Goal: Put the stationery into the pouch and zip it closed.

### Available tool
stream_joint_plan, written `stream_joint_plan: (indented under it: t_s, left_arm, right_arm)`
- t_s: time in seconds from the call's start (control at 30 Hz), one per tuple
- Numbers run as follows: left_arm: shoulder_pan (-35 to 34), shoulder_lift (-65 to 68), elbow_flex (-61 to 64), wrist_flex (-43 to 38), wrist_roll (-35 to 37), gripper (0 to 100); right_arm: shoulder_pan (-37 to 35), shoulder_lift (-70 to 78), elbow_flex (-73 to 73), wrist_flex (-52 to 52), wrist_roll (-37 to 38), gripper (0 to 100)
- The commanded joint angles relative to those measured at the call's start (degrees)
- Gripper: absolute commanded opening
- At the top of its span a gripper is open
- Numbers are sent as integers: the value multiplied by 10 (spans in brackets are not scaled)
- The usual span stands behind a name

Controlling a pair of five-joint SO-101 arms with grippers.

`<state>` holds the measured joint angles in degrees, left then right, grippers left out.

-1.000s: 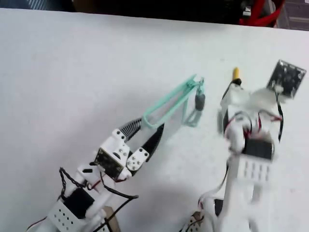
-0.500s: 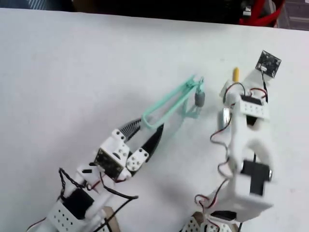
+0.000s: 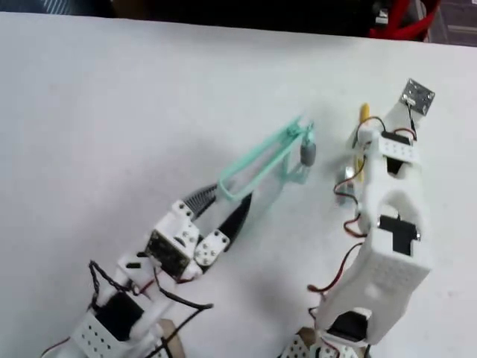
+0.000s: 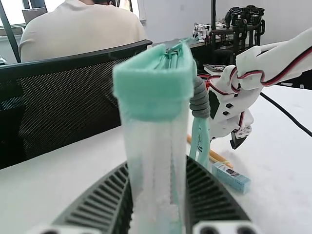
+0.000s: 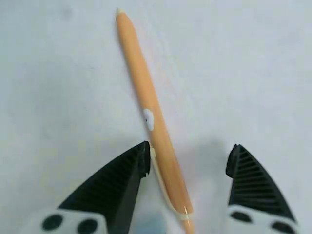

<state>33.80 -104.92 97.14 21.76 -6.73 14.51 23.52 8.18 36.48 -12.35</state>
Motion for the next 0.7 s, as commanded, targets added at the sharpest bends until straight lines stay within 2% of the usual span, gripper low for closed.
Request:
stream_joint_plan:
  t_s: [0.0,0.67]
  left_arm:
    - [-7,7,-1,11,0,106]
    - [-4,7,-1,11,0,106]
  right_arm:
    - [2,-6,-27,2,-3,248]
    - [-14,-3,-28,2,4,247]
